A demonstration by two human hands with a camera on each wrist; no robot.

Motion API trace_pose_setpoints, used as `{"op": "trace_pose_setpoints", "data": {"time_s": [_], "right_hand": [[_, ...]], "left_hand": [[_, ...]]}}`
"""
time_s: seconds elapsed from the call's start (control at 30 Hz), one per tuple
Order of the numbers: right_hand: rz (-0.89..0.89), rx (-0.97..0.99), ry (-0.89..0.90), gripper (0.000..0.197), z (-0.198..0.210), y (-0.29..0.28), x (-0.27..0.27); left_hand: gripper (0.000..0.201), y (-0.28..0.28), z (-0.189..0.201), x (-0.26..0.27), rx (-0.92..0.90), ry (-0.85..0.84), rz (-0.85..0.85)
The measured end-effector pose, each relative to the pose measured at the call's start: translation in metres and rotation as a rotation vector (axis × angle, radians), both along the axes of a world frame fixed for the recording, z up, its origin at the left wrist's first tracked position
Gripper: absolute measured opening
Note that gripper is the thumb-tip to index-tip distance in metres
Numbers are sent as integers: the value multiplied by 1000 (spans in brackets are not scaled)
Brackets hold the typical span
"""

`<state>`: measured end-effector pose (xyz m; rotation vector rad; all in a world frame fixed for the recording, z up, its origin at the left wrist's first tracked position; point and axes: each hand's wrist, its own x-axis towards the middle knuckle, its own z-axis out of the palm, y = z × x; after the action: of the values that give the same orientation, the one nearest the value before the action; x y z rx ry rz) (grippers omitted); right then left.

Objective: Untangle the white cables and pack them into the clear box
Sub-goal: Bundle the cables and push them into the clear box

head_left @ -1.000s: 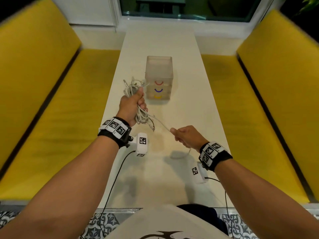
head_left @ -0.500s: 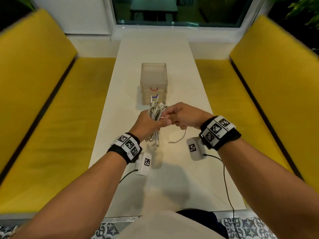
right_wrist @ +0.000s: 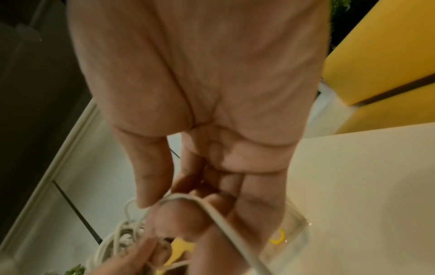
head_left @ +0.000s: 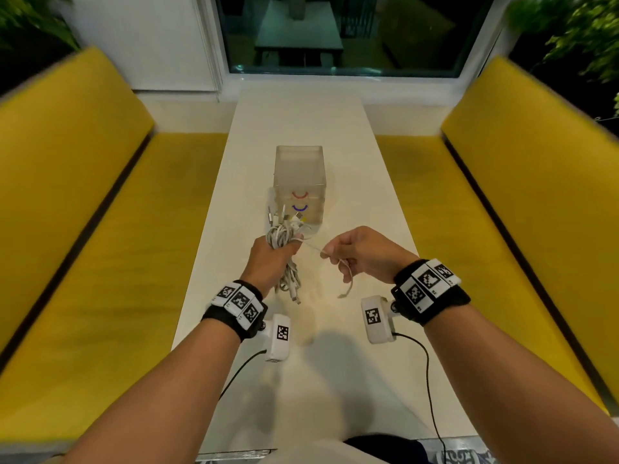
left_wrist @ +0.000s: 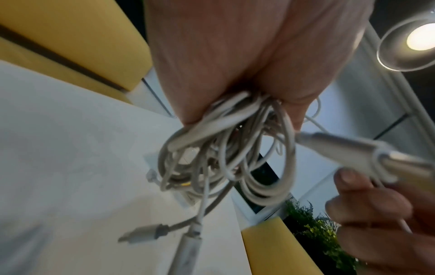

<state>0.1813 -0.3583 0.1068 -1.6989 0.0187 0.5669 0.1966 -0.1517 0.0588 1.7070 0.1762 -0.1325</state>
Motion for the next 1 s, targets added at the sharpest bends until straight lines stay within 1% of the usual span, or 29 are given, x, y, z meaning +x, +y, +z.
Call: {"op": "trace_pose_setpoints", "data": {"time_s": [0.1, 0.23, 0.33, 0.4, 0.47, 0.5, 0.6, 0.67, 0.73, 0.8, 0.87, 0.93, 0.97, 1.0], "right_hand": [[72, -35, 23, 18, -6, -5, -3], [87, -56, 45, 15, -11, -18, -5], [95, -200, 8, 16, -10, -21, -6], [58, -266, -42, 16, -8, -16, -5], [-16, -243, -97, 12, -6, -6, -4], [-49, -221, -122, 9, -5, 1, -4], [-140, -65, -157, 4, -4, 22, -3], [-209, 28, -166, 7, -5, 33, -3], [-275, 85, -158, 9, -7, 40, -3], [-325, 138, -146, 10, -9, 46, -4], [-376, 161, -152, 6, -11, 53, -6], [-442, 126, -191, 20, -14, 60, -9], [-471, 92, -205, 23, -17, 63, -9], [-494, 72, -221, 21, -20, 66, -9]], "left_hand": [[22, 6, 0, 4, -39, 13, 47], [16, 14, 0, 8, -87, 45, 86], [16, 18, -1, 8, -128, 35, 59], [13, 15, -1, 5, -186, 37, 19], [9, 7, 0, 2, -187, 23, 13], [12, 3, 1, 1, -159, 4, 10], [16, -11, 5, -5, -83, -42, -32], [16, -16, 6, -9, -130, -43, -21], [17, -18, 6, -12, -216, -44, -8], [20, -21, 7, -15, -294, -61, -30], [23, -26, 9, -16, -342, -66, -60], [20, -32, 10, -16, -309, -64, -33], [19, -35, 10, -15, -274, -63, -10], [19, -37, 9, -14, -243, -64, 14]]}}
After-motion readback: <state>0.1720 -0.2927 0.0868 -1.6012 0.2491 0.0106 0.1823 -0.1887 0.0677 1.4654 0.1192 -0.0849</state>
